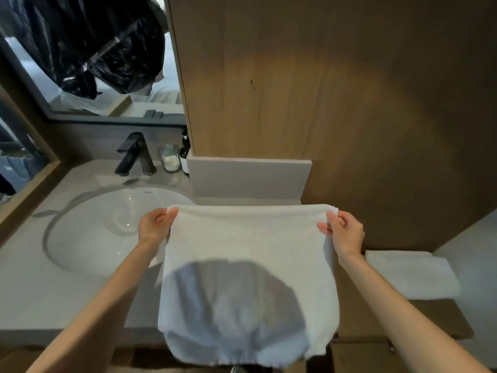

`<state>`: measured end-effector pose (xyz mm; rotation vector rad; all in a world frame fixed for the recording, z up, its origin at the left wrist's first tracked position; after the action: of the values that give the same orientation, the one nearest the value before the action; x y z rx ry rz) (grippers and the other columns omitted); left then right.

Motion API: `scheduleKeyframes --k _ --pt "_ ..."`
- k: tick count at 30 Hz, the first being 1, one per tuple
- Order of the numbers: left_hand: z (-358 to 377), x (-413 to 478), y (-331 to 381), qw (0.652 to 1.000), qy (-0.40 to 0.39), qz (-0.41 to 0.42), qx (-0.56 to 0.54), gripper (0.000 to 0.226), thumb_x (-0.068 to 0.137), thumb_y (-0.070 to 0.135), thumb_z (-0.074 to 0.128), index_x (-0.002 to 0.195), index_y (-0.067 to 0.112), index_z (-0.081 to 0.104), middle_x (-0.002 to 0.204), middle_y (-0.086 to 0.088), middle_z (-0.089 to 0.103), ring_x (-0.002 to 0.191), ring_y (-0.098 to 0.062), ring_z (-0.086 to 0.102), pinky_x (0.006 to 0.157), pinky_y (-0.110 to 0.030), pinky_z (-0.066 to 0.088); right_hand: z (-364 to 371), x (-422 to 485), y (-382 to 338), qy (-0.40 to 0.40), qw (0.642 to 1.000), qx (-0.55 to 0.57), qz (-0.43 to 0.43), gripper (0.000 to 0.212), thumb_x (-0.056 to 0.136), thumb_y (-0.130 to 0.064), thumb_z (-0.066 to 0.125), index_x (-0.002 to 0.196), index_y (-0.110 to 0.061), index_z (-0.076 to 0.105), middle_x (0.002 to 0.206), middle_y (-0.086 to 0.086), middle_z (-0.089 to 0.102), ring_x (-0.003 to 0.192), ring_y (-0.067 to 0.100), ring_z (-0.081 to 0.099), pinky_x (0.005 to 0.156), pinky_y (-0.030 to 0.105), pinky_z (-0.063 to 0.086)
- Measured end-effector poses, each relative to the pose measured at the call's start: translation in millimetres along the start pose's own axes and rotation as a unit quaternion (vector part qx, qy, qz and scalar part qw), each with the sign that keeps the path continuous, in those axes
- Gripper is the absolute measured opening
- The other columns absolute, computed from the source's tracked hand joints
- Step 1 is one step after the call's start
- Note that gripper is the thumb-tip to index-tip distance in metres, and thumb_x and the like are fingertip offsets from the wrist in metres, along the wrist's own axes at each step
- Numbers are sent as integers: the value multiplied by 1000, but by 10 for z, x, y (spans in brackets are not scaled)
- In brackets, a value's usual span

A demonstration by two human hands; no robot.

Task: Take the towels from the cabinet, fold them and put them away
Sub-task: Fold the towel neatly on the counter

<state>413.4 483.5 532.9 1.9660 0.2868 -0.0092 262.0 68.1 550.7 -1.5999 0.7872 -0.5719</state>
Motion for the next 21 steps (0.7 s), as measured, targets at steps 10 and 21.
scheduleKeyframes --k 10,21 --pt "698 852 146 999 -8 -18 25 31 88 30 64 64 10 60 63 -4 51 64 -17 45 58 -29 36 564 959 258 20 998 -30 57 8 92 -16 62 87 -11 59 65 0 65 69 21 69 87 48 55" --pt "805 1060 -121 987 -46 -73 135 35 88 30 67 116 10 64 109 -12 69 103 -28 62 79 -28 41 785 1132 468 -63 970 -209 107 42 91 -9 59 132 -6 51 127 12 60 120 31 54 92 26 39"
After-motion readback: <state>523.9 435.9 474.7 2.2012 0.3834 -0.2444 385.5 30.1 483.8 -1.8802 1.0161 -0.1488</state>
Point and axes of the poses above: each hand's wrist, its own x-axis towards the middle knuckle, its own z-axis out of the palm, y = z × x, the point moved 4 cm from there along x, towards the middle knuckle
